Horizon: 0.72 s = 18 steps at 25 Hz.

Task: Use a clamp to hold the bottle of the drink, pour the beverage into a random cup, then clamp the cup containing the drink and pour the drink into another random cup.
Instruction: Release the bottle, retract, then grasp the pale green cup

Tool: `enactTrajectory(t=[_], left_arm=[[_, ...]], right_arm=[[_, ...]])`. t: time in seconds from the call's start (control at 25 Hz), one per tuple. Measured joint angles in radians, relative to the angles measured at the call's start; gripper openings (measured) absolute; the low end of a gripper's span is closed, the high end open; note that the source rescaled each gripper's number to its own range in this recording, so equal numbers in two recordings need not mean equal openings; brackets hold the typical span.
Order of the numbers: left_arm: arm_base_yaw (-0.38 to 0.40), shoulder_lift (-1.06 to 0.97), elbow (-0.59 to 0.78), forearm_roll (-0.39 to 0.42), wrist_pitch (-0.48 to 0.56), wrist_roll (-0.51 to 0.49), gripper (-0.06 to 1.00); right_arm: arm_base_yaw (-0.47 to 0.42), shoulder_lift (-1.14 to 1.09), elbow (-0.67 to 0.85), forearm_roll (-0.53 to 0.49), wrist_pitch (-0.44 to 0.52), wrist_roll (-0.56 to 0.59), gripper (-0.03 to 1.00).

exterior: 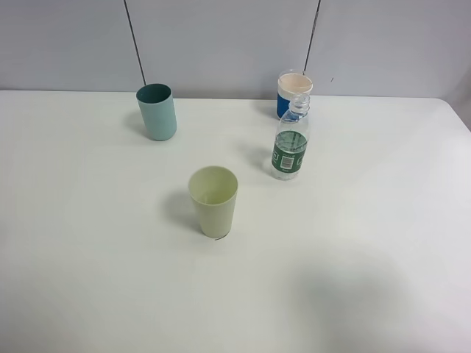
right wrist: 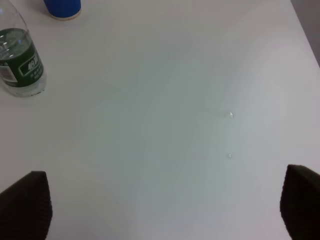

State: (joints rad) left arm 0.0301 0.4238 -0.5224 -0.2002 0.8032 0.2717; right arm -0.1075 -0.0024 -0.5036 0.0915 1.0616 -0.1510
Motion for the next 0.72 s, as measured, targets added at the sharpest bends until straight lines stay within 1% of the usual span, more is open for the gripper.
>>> enactTrajectory(t=[0.12,0.2,0.32,0.52,0.64,0.72], left_arm=[[0.000,0.053,0.000,-0.035,0.000,0.045,0.90],[0.000,0.082,0.000,-0.054,0.002,0.053,0.94],[0.000,0.108,0.004,-0.062,-0.005,0.065,0.98],[-0.001,0.110,0.072,-0.069,-0.091,0.094,0.98],[-0.037,0.110,0.102,-0.100,-0.114,0.104,0.98],[-0.065,0.117,0.106,-0.102,-0.126,0.107,0.99]], right_arm=[[0.000,0.000,0.000,0.000,0.000,0.000,0.82],[0.000,0.000,0.000,0.000,0.000,0.000,0.82],[0.000,0.000,0.000,0.000,0.000,0.000,0.82],[0.000,0.000,0.000,0.000,0.000,0.000,0.82],[0.000,0.000,0.000,0.000,0.000,0.000,0.82],[0.000,0.000,0.000,0.000,0.000,0.000,0.82]])
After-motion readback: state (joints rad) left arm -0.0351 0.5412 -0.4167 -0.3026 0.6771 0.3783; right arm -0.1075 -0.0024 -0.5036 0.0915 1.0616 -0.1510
